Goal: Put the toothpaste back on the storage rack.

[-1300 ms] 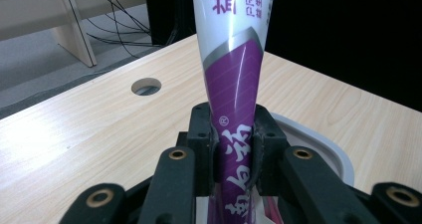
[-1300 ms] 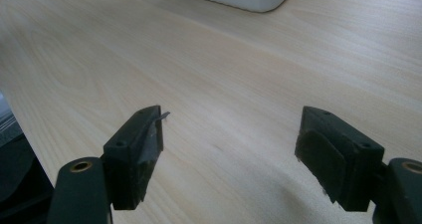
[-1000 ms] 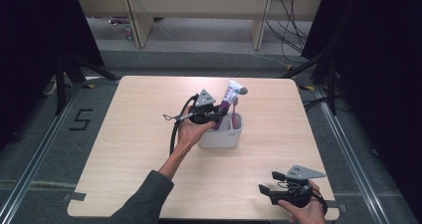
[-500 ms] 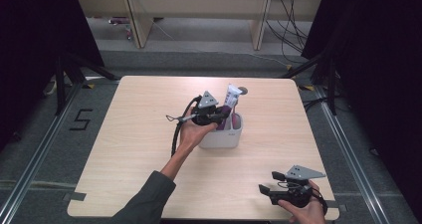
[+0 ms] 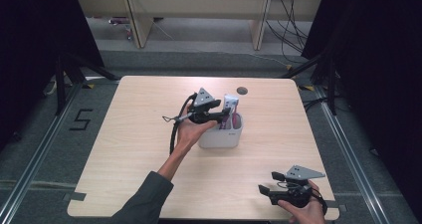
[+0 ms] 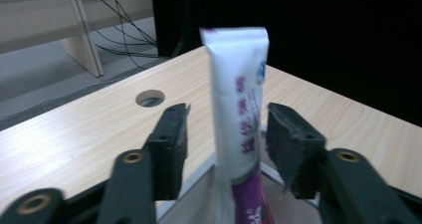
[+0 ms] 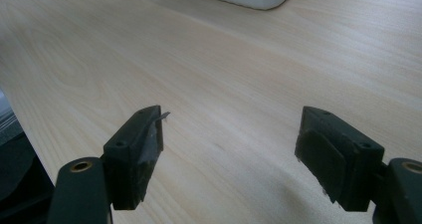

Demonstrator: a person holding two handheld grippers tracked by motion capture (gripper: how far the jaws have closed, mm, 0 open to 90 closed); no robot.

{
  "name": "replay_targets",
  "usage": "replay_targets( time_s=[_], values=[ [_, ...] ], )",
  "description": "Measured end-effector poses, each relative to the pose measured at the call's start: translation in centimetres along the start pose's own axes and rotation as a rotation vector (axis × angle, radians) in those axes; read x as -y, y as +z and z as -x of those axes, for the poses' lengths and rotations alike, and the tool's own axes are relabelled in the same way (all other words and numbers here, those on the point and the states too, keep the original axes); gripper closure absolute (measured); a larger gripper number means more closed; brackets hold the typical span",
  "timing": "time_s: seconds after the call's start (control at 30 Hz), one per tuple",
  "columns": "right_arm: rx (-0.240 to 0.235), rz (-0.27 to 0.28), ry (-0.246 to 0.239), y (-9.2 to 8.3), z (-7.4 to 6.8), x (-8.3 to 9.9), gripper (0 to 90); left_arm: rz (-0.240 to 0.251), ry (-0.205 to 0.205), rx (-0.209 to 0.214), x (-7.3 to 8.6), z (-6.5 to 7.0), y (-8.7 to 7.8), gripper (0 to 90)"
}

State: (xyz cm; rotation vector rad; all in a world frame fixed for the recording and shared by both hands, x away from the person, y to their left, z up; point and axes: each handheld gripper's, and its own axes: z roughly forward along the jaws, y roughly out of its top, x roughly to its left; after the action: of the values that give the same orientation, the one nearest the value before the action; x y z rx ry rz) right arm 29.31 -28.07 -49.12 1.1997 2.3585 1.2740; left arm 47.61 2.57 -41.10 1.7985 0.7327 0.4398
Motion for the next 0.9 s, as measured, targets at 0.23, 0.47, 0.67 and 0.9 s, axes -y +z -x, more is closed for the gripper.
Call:
replay_targets(
  time_s=[0.23,0.47,0.67,0.9],
  values=[
    [-0.006,0.006,-0.005,0.1,0.0,0.0,26.7,-0.029,-0.005,0.007,0.1,-0.2,-0.7,40.6],
    [0.008,0.004,-0.012,0.0,0.1,0.0,26.7,-0.047,-0.006,0.017,-0.1,-0.3,-1.2,37.7],
    [0.003,0.008,-0.002,0.0,0.0,0.0,26.7,-0.052,-0.018,0.012,-0.1,-0.8,-1.8,36.4],
    [0.002,0.002,0.002,0.0,0.0,0.0,26.7,-0.047,-0.039,0.001,-0.1,-1.3,-2.6,34.9]
  ],
)
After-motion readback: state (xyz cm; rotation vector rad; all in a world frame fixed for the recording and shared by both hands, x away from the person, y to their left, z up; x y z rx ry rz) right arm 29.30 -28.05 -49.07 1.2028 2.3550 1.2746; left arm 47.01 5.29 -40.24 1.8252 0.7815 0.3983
